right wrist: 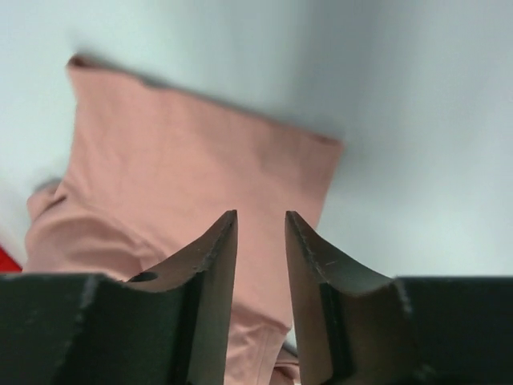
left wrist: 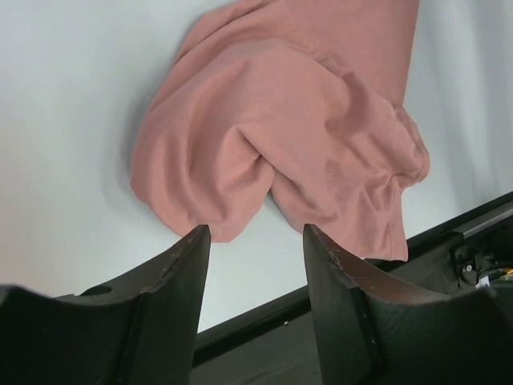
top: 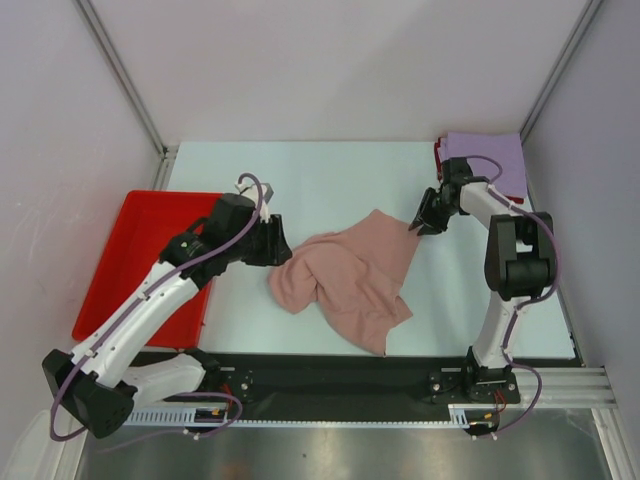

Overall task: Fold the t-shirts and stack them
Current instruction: Flatten the tshirt out

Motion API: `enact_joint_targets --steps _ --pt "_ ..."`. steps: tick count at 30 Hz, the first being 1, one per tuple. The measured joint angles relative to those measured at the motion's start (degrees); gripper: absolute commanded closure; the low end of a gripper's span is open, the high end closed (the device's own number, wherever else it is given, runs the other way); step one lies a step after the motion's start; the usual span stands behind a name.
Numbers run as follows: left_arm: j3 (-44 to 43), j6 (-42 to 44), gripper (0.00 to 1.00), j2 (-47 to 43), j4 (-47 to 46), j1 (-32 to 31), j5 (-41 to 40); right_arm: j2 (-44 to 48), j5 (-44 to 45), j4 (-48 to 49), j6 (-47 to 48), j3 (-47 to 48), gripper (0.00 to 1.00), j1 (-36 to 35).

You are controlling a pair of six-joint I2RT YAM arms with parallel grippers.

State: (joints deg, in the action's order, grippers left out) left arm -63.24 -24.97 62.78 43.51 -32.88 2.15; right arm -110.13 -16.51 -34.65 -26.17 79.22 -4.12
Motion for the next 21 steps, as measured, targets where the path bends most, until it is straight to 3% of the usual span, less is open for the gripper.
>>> enact_joint_targets --steps 6,15,21 --pt "0.00 1.70 0.44 -2.45 0.59 0.00 -0.11 -6.71 4.96 -1.07 1.25 4.72 0.66 0.24" --pt "0.00 3.21 0.44 -2.38 0.74 0.00 -0.31 -6.80 8.68 -2.03 2.97 4.79 0.59 0.55" --pt "0.02 3.65 0.44 -1.99 0.74 0.00 -0.31 -7.32 7.78 -1.95 4.07 5.05 0.60 1.44"
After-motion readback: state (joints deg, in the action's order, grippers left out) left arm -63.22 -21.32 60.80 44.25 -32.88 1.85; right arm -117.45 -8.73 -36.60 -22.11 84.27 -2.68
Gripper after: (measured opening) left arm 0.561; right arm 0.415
